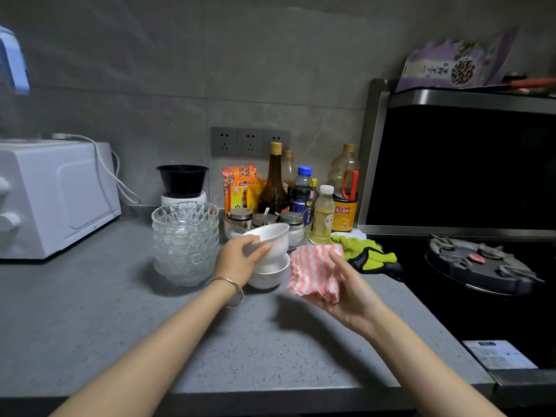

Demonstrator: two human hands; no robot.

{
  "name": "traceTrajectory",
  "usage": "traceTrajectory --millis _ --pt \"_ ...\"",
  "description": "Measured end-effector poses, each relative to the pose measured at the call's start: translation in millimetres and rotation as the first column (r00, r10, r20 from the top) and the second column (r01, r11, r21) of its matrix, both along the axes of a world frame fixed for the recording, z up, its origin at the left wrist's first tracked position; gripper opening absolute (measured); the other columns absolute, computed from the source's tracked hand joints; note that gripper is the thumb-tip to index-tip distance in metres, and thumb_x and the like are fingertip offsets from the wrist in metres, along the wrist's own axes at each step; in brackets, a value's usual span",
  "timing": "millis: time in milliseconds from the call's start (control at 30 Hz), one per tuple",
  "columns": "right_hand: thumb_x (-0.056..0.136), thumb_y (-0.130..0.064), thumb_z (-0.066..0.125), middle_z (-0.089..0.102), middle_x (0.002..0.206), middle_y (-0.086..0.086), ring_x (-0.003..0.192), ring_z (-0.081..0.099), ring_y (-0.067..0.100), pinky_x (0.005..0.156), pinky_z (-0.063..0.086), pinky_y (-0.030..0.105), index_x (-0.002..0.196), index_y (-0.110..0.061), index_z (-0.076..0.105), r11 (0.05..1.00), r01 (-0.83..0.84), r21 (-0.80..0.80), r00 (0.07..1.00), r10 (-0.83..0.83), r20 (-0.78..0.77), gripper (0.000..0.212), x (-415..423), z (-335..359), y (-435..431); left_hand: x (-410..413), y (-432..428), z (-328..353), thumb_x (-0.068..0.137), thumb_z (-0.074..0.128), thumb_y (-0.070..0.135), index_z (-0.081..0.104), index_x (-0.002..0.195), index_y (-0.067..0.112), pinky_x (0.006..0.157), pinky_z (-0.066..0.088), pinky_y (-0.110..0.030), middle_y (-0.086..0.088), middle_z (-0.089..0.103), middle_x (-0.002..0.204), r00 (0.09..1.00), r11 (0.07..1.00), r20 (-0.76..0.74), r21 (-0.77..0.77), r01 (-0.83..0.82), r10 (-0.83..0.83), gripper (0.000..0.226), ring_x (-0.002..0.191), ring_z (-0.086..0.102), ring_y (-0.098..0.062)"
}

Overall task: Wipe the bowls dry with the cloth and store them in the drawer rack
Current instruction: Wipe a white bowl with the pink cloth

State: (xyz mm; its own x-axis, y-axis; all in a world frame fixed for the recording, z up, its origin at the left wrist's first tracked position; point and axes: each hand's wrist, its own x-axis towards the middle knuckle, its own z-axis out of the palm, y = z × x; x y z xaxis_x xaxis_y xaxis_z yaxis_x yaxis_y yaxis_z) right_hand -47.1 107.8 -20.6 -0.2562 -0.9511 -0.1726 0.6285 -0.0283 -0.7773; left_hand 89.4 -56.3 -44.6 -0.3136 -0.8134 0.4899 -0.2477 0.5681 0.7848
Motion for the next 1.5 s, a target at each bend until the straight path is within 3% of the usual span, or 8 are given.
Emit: traceTrajectory --millis 367,533,767,1100,1167,1267,1333,1500 --pt "0.092 -0.049 0.048 0.066 0.115 -0.004 0.103 0.063 0.011 0.09 0.048 0.031 0.115 -0.024 0.059 0.876 0.194 -0.441 0.858 -0.369 -0.358 0.036 30 32 -1 41 73 47 0.094 0.051 0.038 0.063 0.092 0.025 0.06 0.045 -0.013 0.004 0.067 0.096 0.926 0.941 -0.323 0.201 0.271 -0.197 0.018 0.084 0.06 -0.008" --pt "0.088 -0.059 0.043 0.043 0.14 -0.022 0.13 0.038 -0.003 0.105 0.037 0.025 0.138 -0.033 0.044 0.81 -0.1 -0.578 0.356 -0.513 -0.781 0.057 78 7 -5 56 71 36 0.092 0.052 0.041 0.067 0.09 0.017 0.067 0.05 -0.03 -0.005 0.071 0.087 0.896 0.956 -0.439 0.233 0.181 -0.063 0.029 0.078 0.065 -0.017" --pt "0.094 -0.054 0.034 0.032 0.149 -0.012 0.14 0.023 0.006 0.113 0.025 0.04 0.139 -0.035 0.041 0.766 -0.12 -0.631 -0.199 -0.642 -0.741 0.049 115 -18 -33 69 70 28 0.095 0.032 0.054 0.067 0.073 0.012 0.073 0.058 -0.039 -0.007 0.073 0.071 0.86 0.934 -0.49 0.354 0.045 0.144 0.059 0.073 0.071 -0.023" --pt "0.103 -0.025 0.032 0.053 0.119 -0.039 0.108 0.052 -0.008 0.087 0.042 0.012 0.123 -0.022 0.058 0.835 -0.002 -0.55 0.561 -0.454 -0.692 0.033 122 -1 -40 78 68 26 0.097 0.045 0.039 0.061 0.062 0.014 0.054 0.048 -0.029 -0.001 0.065 0.056 0.787 0.937 -0.58 0.35 0.007 0.21 0.046 0.057 0.062 -0.021" --pt "0.103 -0.027 0.026 0.045 0.13 -0.038 0.119 0.044 -0.008 0.1 0.035 0.014 0.133 -0.019 0.051 0.806 -0.031 -0.591 0.401 -0.531 -0.746 0.04 126 -9 -35 78 64 26 0.096 0.047 0.042 0.062 0.061 0.013 0.06 0.05 -0.033 -0.004 0.066 0.061 0.803 0.946 -0.566 0.323 0.005 0.189 0.047 0.062 0.064 -0.024" --pt "0.1 -0.039 0.021 0.039 0.147 -0.015 0.14 0.024 0.002 0.116 0.017 0.03 0.14 -0.028 0.043 0.787 -0.118 -0.605 -0.162 -0.617 -0.77 0.047 125 -13 -40 74 57 18 0.097 0.047 0.041 0.067 0.063 0.023 0.08 0.052 -0.043 -0.001 0.07 0.072 0.892 0.973 -0.436 0.23 -0.016 0.118 0.043 0.079 0.067 -0.027" --pt "0.098 -0.038 0.025 0.05 0.138 -0.011 0.133 0.037 0.004 0.112 0.027 0.031 0.134 -0.028 0.052 0.789 -0.102 -0.606 -0.208 -0.613 -0.762 0.046 120 -7 -45 71 58 14 0.098 0.043 0.035 0.069 0.061 0.028 0.081 0.051 -0.043 0.005 0.069 0.069 0.918 0.973 -0.379 0.23 -0.028 0.116 0.045 0.078 0.066 -0.021" --pt "0.096 -0.045 0.037 0.067 0.1 -0.003 0.088 0.062 0.002 0.075 0.05 0.017 0.101 -0.023 0.065 0.898 -0.055 -0.436 0.53 -0.344 -0.775 0.036 110 16 -48 73 66 23 0.097 0.047 0.036 0.066 0.067 0.015 0.052 0.048 -0.023 0.0 0.067 0.057 0.848 0.931 -0.504 0.363 0.036 0.163 0.041 0.054 0.064 -0.016"
